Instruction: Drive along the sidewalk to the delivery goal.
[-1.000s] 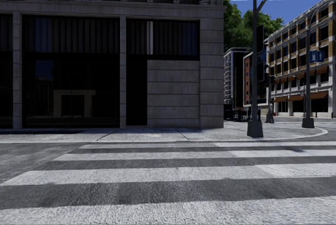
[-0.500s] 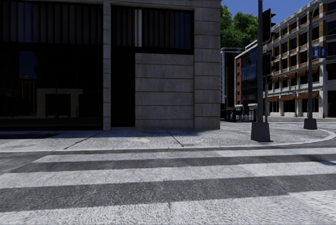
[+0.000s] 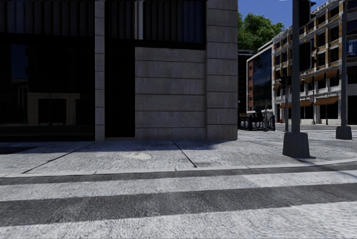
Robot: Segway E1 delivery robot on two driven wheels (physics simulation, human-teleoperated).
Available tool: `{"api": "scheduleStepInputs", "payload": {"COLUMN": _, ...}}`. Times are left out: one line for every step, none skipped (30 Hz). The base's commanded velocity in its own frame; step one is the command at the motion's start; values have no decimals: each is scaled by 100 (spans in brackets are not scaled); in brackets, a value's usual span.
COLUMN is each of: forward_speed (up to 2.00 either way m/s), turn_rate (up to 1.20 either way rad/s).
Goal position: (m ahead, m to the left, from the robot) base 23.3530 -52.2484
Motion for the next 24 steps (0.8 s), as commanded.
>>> {"api": "scheduleStepInputs", "payload": {"forward_speed": 200, "turn_rate": -27}}
{"api": "scheduleStepInputs", "payload": {"forward_speed": 200, "turn_rate": -27}}
{"api": "scheduleStepInputs", "payload": {"forward_speed": 200, "turn_rate": -28}}
{"api": "scheduleStepInputs", "payload": {"forward_speed": 200, "turn_rate": -28}}
{"api": "scheduleStepInputs", "payload": {"forward_speed": 200, "turn_rate": -30}}
{"api": "scheduleStepInputs", "payload": {"forward_speed": 200, "turn_rate": -32}}
{"api": "scheduleStepInputs", "payload": {"forward_speed": 200, "turn_rate": -40}}
{"api": "scheduleStepInputs", "payload": {"forward_speed": 200, "turn_rate": -40}}
{"api": "scheduleStepInputs", "payload": {"forward_speed": 200, "turn_rate": -44}}
{"api": "scheduleStepInputs", "payload": {"forward_speed": 200, "turn_rate": -45}}
{"api": "scheduleStepInputs", "payload": {"forward_speed": 200, "turn_rate": -45}}
{"api": "scheduleStepInputs", "payload": {"forward_speed": 200, "turn_rate": -45}}
{"api": "scheduleStepInputs", "payload": {"forward_speed": 200, "turn_rate": -45}}
{"api": "scheduleStepInputs", "payload": {"forward_speed": 200, "turn_rate": -45}}
{"api": "scheduleStepInputs", "payload": {"forward_speed": 200, "turn_rate": -45}}
{"api": "scheduleStepInputs", "payload": {"forward_speed": 200, "turn_rate": -45}}
{"api": "scheduleStepInputs", "payload": {"forward_speed": 200, "turn_rate": -45}}
{"api": "scheduleStepInputs", "payload": {"forward_speed": 200, "turn_rate": -45}}
{"api": "scheduleStepInputs", "payload": {"forward_speed": 200, "turn_rate": -45}}
{"api": "scheduleStepInputs", "payload": {"forward_speed": 200, "turn_rate": -45}}
{"api": "scheduleStepInputs", "payload": {"forward_speed": 200, "turn_rate": -45}}
{"api": "scheduleStepInputs", "payload": {"forward_speed": 200, "turn_rate": -45}}
{"api": "scheduleStepInputs", "payload": {"forward_speed": 200, "turn_rate": -45}}
{"api": "scheduleStepInputs", "payload": {"forward_speed": 200, "turn_rate": -45}}
